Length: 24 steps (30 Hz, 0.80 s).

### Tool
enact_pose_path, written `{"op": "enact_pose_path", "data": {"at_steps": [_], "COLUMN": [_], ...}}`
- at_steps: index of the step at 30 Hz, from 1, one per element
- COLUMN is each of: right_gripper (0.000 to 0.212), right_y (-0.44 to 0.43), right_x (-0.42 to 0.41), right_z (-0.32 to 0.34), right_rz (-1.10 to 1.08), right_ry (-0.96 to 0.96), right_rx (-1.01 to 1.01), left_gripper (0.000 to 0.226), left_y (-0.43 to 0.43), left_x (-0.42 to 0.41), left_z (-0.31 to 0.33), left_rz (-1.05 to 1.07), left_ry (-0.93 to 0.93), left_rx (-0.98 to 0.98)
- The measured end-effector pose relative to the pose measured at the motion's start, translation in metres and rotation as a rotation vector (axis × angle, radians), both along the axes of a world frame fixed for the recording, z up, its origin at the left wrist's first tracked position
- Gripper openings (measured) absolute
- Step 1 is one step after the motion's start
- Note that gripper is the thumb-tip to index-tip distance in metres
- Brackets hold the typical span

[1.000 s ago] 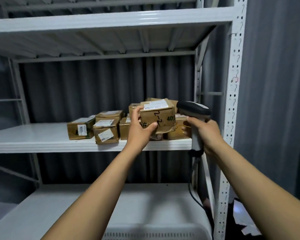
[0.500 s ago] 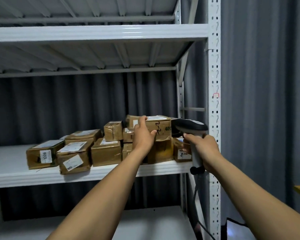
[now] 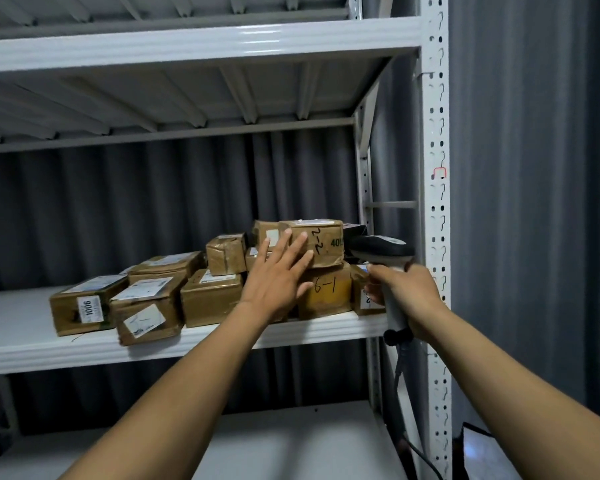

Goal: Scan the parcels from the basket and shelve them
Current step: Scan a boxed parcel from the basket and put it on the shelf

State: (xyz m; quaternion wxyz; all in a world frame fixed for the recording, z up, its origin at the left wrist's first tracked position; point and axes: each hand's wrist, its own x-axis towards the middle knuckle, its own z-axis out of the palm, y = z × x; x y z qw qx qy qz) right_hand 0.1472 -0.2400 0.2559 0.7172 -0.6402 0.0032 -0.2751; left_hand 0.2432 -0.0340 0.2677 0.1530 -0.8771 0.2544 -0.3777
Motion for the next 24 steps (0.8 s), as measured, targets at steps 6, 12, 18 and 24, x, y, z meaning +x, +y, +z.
{"op": "enact_pose_path", "data": {"at_steps": [6,12,18,24], "right_gripper": [0.021,0.024,0.021,0.006], "right_y": [0.004,0.01,0.023,0.025], "right_x": [-0.002,-0.012,-0.05,-0.084], "right_z": [-0.002,-0.006,-0.035,-0.122], "right_rz": [-0.017,0.024,0.114,0.118], "right_ry": [0.048,0.093,0.128,0.302], "right_rx": [-0.082,-0.115,-0.145,-0.277], "left_gripper": [0.067,0.066,0.063,0.057], "left_y": [-0.015,-0.009,0.01,0.03], "left_x": [0.0,-0.018,-0.047,-0.081], "left_z": [0.006,0.008,-0.024,-0.14], "left_rz": [0.049,0.071,-0.044,-0.093], "left_ry": [0.074,0.097,0.1,0.345], "left_rx": [0.038,0.038,-0.126,-0.203]}}
